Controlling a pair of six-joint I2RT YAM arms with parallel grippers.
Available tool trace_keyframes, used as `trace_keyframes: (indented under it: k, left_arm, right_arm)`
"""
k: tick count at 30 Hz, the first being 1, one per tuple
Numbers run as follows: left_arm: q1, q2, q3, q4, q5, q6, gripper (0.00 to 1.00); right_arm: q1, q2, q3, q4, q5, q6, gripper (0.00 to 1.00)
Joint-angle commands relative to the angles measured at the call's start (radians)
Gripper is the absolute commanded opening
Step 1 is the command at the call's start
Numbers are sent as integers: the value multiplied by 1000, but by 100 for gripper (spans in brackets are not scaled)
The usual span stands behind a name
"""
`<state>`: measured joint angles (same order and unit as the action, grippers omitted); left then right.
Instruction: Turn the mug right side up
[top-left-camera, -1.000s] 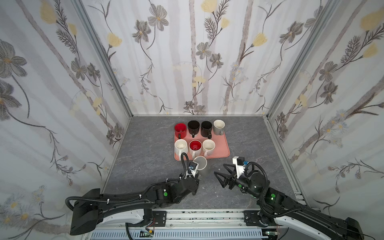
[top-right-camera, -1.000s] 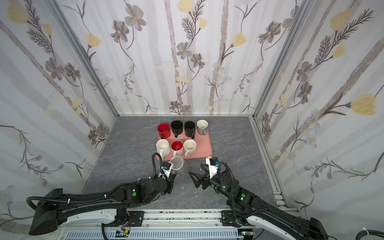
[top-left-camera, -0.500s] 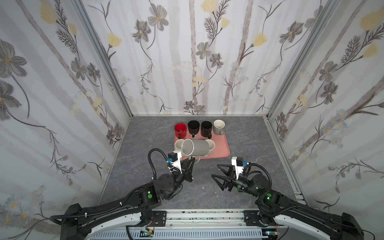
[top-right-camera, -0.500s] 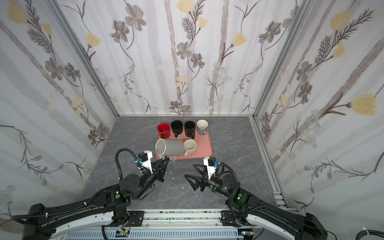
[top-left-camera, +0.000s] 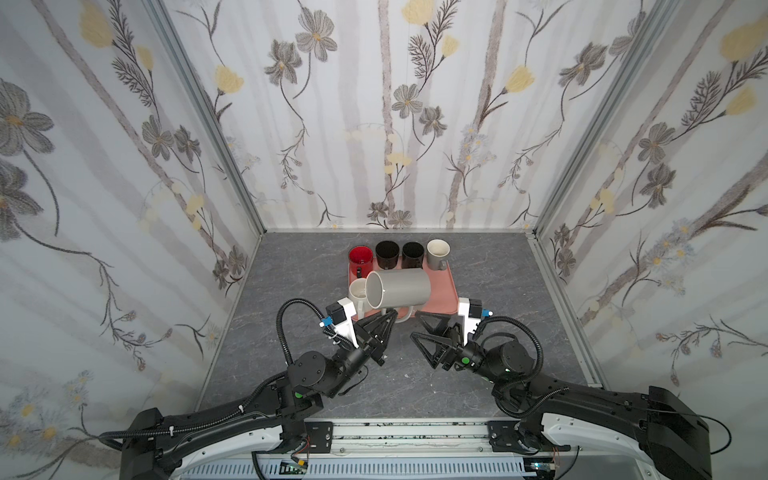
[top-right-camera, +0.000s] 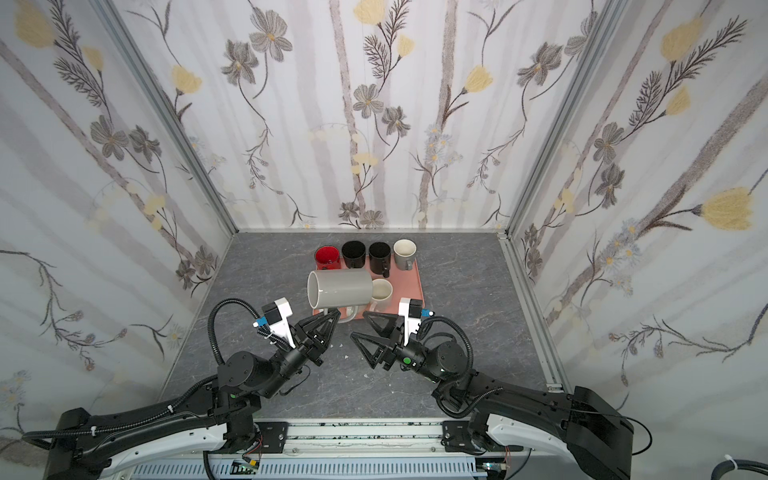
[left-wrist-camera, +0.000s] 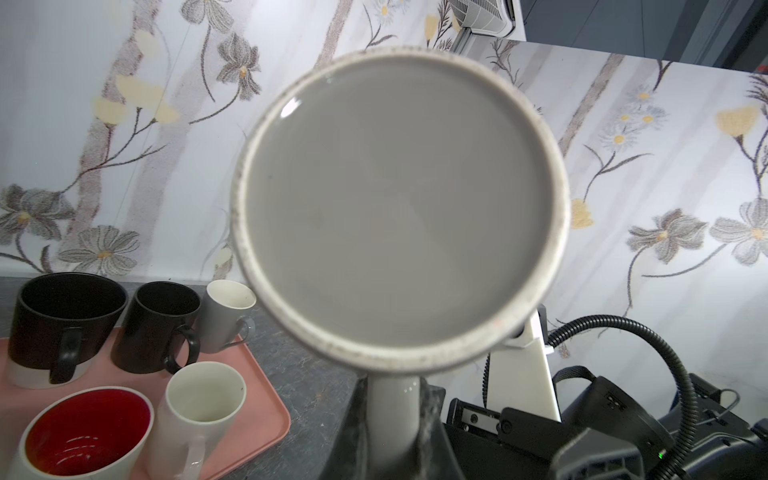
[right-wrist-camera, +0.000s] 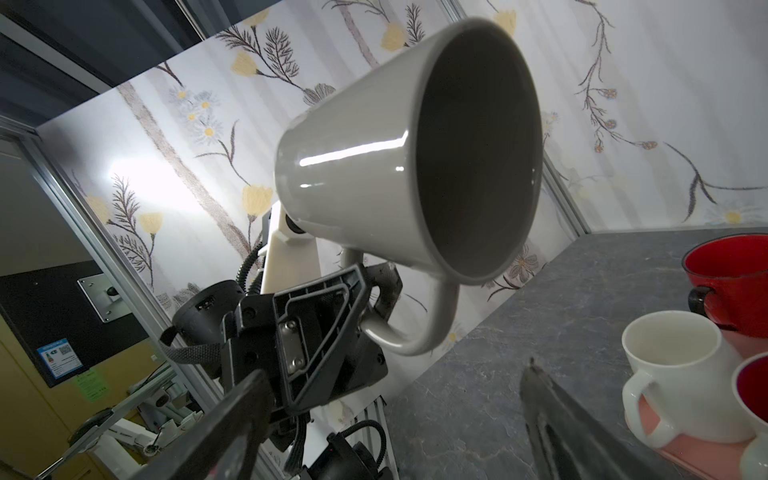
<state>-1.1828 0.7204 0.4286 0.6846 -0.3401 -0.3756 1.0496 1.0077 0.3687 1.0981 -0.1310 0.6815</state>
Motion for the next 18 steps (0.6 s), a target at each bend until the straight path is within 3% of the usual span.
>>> trace_keyframes:
  k: [1,6,11,18]
  left_arm:
    - [0,-9,-7,162,56,-22,0]
    - [0,-24,-19,177,65,-33,0]
    - [0,-32,-27,174,64,-42,0]
    - [0,-18,-26,164,63,-56,0]
  right_arm:
    - [0,32,40,92,9,29,89]
    - [-2,101,83,156,-33,49,74]
    - [-3,148,102,230,-45,81,48]
    - [-1,229,139,316,-101,129,41]
